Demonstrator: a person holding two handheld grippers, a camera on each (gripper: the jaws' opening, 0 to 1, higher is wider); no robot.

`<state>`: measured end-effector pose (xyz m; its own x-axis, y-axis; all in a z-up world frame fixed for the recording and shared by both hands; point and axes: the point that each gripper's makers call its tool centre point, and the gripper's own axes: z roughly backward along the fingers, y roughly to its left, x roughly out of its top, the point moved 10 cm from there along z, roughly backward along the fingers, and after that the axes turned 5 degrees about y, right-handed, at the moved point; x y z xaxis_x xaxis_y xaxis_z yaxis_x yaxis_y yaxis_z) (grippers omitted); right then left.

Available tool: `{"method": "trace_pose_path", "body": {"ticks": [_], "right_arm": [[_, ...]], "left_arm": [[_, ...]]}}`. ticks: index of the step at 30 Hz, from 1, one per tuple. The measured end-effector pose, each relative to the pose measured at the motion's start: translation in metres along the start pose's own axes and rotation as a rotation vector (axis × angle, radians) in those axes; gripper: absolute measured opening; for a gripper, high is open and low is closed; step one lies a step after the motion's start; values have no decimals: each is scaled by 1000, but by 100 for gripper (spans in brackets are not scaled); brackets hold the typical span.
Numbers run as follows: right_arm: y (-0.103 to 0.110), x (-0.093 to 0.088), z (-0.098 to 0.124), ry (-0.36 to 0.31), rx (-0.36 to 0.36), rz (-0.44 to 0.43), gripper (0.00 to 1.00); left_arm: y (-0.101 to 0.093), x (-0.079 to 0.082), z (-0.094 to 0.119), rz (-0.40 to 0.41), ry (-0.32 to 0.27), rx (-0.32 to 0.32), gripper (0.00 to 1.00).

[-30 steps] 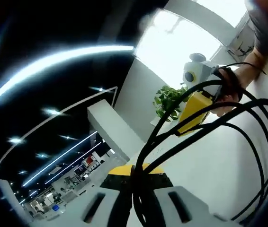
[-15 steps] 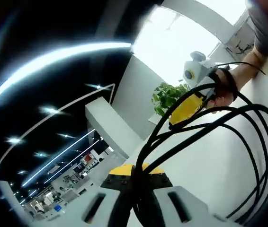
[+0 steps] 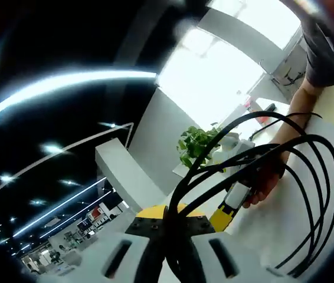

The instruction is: Coil the Type-C to USB data cable on the desktop and secure it with Velcro straps.

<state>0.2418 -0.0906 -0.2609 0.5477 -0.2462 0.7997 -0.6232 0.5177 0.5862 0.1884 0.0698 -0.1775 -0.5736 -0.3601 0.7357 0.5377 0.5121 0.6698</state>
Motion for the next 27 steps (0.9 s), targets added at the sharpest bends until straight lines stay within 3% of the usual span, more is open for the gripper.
{"method": "trace_pose_path", "body": {"ticks": [4,7,11,15,19,27], "right_arm": [[7,-5,-7,14,27,14,24],[4,-5,-10,24,-21,50,24],[0,-5,-8,25,-26,34,8],[-4,-2,-7,10,-21,22,7],[-4,5,-1,-19,14,17,4],[1,26,21,-114,18,49,3]], "left_arm": [[-6,5,-1,27,-28,-50,4],[-11,9,-1,71,-61,-99,4],[-15,14,-1,53,-75,-114,4],[-16,14,-2,62,-80,-140,4],[-14,10,-3,82,-55,-135,4],[2,-12,-4,141,34,-82,4]]}}
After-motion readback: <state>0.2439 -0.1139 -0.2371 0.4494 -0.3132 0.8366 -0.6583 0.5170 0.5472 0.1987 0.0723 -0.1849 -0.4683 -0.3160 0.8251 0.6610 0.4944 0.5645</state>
